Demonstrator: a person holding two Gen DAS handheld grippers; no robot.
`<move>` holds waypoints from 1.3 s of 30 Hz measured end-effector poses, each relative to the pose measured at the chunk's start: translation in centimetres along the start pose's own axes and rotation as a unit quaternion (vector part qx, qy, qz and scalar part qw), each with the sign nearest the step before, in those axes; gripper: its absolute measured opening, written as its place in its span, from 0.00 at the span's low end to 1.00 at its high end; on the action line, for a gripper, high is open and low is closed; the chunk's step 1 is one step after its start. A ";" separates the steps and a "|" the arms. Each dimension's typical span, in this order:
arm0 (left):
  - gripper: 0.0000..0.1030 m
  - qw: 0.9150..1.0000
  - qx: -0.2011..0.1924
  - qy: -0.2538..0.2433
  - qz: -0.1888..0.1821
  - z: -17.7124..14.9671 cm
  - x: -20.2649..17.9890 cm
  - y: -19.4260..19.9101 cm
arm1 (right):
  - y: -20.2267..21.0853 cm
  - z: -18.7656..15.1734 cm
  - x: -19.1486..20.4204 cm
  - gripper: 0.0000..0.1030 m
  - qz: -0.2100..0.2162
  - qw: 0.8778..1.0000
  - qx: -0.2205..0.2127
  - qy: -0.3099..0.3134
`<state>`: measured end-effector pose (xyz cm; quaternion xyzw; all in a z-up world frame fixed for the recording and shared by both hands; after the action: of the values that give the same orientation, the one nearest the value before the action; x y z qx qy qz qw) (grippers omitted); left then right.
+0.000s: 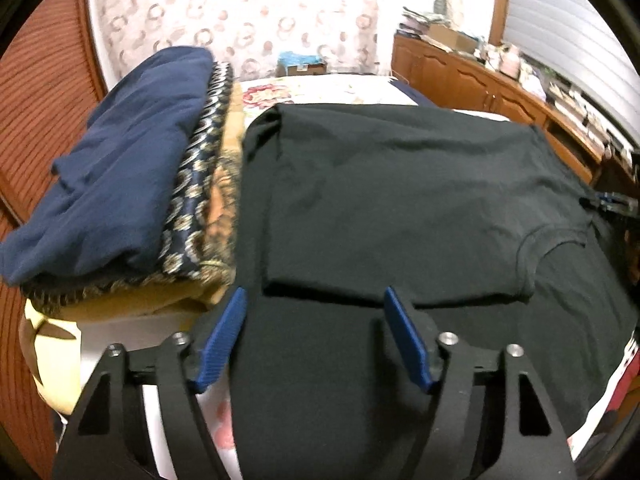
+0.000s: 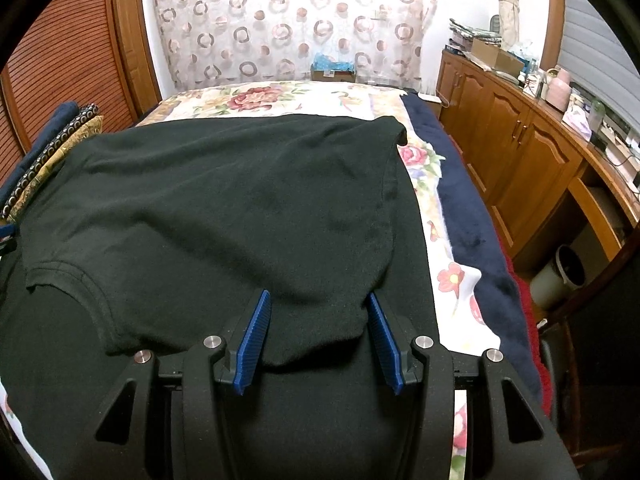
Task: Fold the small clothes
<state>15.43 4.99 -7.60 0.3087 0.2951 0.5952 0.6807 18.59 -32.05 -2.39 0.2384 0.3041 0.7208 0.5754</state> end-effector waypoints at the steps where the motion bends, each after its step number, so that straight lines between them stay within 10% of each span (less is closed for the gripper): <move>1: 0.64 1.000 0.001 0.006 -0.003 0.0 0.3 0.0 | 0.0 0.0 0.0 0.50 0.000 1.000 0.000 0.000; 7: 0.40 0.999 0.015 0.028 -0.036 0.4 0.9 -1.0 | 0.0 0.0 -0.1 0.50 0.000 1.000 0.000 0.000; 20: 0.40 0.998 0.025 0.057 -0.014 1.6 1.1 -2.4 | 0.0 0.0 -0.1 0.50 0.001 1.000 -0.001 0.000; 24: 0.12 0.999 0.013 0.047 -0.011 1.6 0.5 -2.6 | -0.1 0.0 -0.1 0.50 0.001 1.000 -0.001 0.000; 31: 0.06 0.999 -0.035 0.037 -0.007 2.4 0.4 -1.0 | 0.0 0.1 -0.1 0.50 -0.002 1.000 -0.001 -0.002; 35: 0.06 0.997 -0.065 0.038 -0.015 3.1 0.2 0.9 | 0.4 0.6 0.3 0.09 -0.010 1.000 -0.010 0.005; 39: 0.06 0.995 -0.084 0.042 -0.019 3.5 0.1 2.0 | 1.5 1.2 0.8 0.07 0.005 0.999 -0.035 0.016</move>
<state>16.92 5.09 -3.84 0.2194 0.2777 0.6171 0.7028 18.22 -31.33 -0.52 0.2085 0.2864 0.7375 0.5749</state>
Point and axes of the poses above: each gripper's, at about its wrist camera, not at the fingertips, and y roughly against the way its jaws point, x to its left, z to its top, the point moved 2 cm from there along -y, roughly the way its jaws point
